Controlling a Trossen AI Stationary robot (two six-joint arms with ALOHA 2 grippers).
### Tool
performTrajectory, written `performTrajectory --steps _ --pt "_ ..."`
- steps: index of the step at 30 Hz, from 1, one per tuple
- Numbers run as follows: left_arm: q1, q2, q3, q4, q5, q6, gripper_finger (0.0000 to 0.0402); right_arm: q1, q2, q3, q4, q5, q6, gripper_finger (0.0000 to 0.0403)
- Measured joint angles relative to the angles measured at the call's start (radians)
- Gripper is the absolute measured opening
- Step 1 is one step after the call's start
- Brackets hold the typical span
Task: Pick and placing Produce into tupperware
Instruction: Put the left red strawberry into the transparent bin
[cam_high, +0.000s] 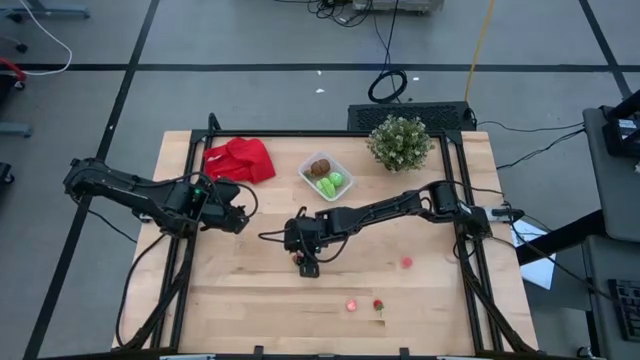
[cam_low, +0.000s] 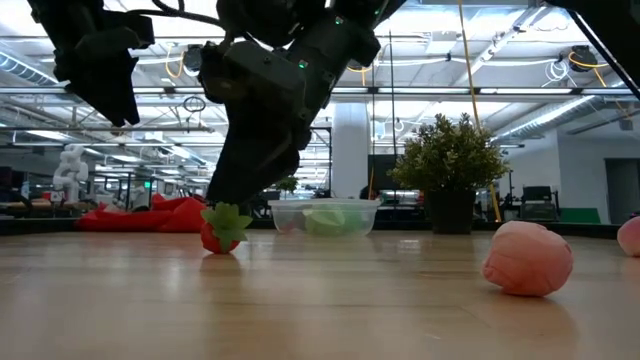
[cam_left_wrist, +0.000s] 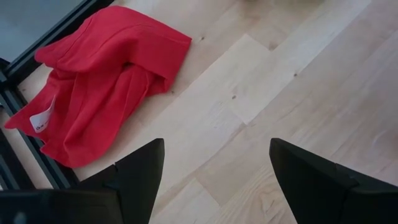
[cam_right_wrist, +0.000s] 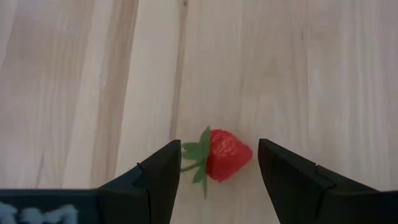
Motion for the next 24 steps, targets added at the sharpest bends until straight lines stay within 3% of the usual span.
performTrajectory --steps 24 --pt "0.0 0.0 0.0 0.004 0.0 0.009 0.0296 0.001 0.037 0.0 -0.004 -0.051 0.028 0.0206"
